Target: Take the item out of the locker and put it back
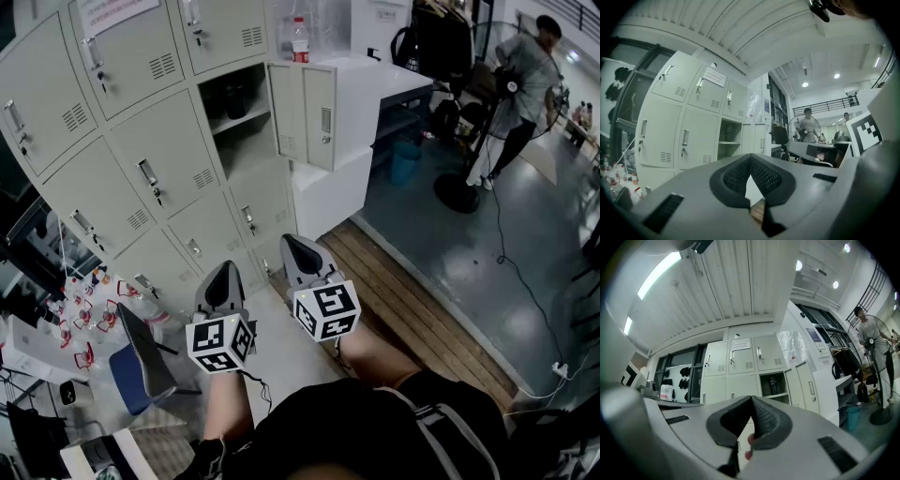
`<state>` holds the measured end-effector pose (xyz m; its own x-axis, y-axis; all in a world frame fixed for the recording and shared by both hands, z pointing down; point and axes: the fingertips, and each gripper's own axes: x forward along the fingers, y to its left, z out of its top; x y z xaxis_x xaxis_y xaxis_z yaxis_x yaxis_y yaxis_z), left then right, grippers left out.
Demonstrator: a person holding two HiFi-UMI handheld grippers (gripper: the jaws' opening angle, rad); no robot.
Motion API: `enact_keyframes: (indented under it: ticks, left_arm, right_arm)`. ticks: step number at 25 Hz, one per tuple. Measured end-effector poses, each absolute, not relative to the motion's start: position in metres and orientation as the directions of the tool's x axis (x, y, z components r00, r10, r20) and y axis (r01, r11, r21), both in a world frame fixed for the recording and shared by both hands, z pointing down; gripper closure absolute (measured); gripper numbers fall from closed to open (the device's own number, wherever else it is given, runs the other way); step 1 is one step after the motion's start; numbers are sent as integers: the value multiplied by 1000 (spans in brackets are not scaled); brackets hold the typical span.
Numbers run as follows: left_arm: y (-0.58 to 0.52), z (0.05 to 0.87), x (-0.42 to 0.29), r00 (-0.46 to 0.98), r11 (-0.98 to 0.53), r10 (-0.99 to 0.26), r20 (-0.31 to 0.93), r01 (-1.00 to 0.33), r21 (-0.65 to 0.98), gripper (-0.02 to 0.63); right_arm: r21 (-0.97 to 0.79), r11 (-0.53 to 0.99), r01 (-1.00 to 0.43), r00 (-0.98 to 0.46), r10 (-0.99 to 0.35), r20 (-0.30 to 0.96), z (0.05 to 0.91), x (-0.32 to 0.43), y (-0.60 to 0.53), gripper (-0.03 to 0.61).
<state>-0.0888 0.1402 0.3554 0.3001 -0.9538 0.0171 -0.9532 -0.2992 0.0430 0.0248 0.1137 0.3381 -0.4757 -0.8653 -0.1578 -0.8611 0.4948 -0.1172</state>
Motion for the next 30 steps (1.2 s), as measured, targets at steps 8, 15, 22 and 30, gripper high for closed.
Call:
enact_keyframes:
  ticks: [8,15,22,30]
  left_arm:
    - [135,359,-68,306,-305,-952,28,-952,40,601]
    - [132,362,-38,311,-310,-950,35,-950,38,601]
    - [132,367,-13,303,-302,-952,37,-953,27,601]
    - [110,373,-7,300,-300,-954,18,-954,20,601]
  right_arm:
    - [-132,479,-868,-459,-874,-158,339,47,107,563]
    - [-135,482,-866,-463,-874,-149,343,73,104,563]
    - [-140,489,-861,-470,-870,-147,347,95,98,563]
    - [-134,490,-861,-471,-869,-154,354,100,75,563]
